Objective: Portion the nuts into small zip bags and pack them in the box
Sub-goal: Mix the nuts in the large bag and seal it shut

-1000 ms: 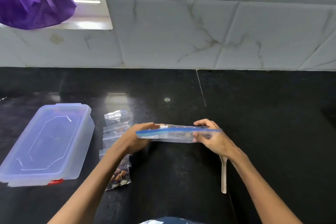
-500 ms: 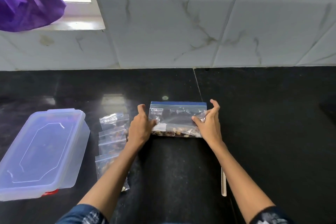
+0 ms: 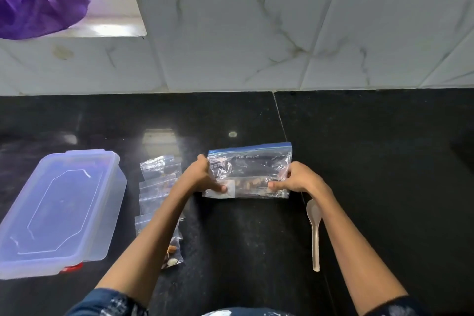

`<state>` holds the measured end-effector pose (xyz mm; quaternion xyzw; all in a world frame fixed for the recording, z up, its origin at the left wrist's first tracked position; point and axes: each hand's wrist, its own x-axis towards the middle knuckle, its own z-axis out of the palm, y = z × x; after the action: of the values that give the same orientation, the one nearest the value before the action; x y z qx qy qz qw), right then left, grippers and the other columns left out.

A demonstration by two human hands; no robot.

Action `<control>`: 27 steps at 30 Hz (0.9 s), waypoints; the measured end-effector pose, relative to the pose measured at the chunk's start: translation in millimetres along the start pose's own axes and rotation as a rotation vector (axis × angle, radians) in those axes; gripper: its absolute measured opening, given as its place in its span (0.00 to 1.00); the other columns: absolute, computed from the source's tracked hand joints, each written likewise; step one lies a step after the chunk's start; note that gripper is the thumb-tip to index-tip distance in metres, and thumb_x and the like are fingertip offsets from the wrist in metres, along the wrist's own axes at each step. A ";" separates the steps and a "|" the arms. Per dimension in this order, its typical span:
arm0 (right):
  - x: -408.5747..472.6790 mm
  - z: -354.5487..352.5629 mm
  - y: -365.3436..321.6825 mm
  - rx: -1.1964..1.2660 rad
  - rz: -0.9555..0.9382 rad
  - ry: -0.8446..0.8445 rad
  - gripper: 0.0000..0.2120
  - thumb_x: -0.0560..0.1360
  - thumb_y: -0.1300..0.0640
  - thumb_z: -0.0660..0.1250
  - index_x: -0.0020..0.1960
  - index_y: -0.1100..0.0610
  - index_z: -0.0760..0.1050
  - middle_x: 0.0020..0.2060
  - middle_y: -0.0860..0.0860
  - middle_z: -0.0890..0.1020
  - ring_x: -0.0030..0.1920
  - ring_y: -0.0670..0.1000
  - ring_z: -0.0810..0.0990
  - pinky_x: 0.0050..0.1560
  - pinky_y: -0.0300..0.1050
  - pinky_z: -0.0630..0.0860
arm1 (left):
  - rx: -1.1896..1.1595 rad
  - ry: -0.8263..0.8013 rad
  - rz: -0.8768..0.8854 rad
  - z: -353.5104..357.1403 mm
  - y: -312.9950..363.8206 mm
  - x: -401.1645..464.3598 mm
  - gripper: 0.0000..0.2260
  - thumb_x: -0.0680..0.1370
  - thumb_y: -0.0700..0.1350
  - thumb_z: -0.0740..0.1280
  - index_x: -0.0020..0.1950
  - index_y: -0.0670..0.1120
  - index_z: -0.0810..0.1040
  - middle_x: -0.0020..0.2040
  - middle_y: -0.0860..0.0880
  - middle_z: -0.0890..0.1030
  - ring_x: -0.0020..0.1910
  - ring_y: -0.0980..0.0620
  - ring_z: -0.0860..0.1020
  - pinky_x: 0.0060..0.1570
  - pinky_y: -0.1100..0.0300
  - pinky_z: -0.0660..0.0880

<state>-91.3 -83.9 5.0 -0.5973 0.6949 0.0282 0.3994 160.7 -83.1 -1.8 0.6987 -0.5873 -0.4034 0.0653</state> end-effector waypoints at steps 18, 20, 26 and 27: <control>-9.0 3.5 9.8 0.366 -0.606 0.450 0.07 0.67 0.67 0.75 0.43 0.59 0.82 0.41 0.48 0.79 0.40 0.39 0.78 0.43 0.36 0.76 | 0.007 0.526 0.564 0.3 -11.1 -3.7 0.10 0.64 0.40 0.78 0.44 0.43 0.84 0.48 0.45 0.82 0.46 0.44 0.77 0.47 0.53 0.75; -6.9 10.5 23.1 0.157 -0.745 0.462 0.09 0.70 0.68 0.72 0.47 0.57 0.84 0.44 0.47 0.77 0.45 0.41 0.78 0.46 0.32 0.74 | 0.013 0.539 0.676 8.7 -21.5 -13.3 0.07 0.65 0.33 0.72 0.40 0.42 0.83 0.41 0.44 0.82 0.41 0.44 0.78 0.43 0.51 0.77; -22.5 3.8 42.4 -0.403 -0.671 0.260 0.18 0.73 0.44 0.69 0.61 0.46 0.78 0.66 0.39 0.73 0.73 0.42 0.60 0.70 0.38 0.55 | 0.238 0.155 0.638 5.7 -40.5 -22.8 0.10 0.64 0.34 0.70 0.37 0.48 0.83 0.45 0.51 0.85 0.45 0.49 0.82 0.44 0.56 0.78; -24.4 -0.9 40.3 -0.427 -0.673 0.223 0.18 0.74 0.43 0.68 0.62 0.46 0.78 0.67 0.40 0.72 0.74 0.42 0.57 0.70 0.37 0.49 | 0.322 0.137 0.618 3.4 -38.6 -25.5 0.12 0.64 0.32 0.69 0.38 0.49 0.83 0.47 0.52 0.85 0.46 0.50 0.82 0.43 0.58 0.77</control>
<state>-127.0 -53.2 2.3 -0.8601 0.4782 -0.0253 0.1758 188.6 -47.9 -13.5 0.5145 -0.8214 -0.2190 0.1123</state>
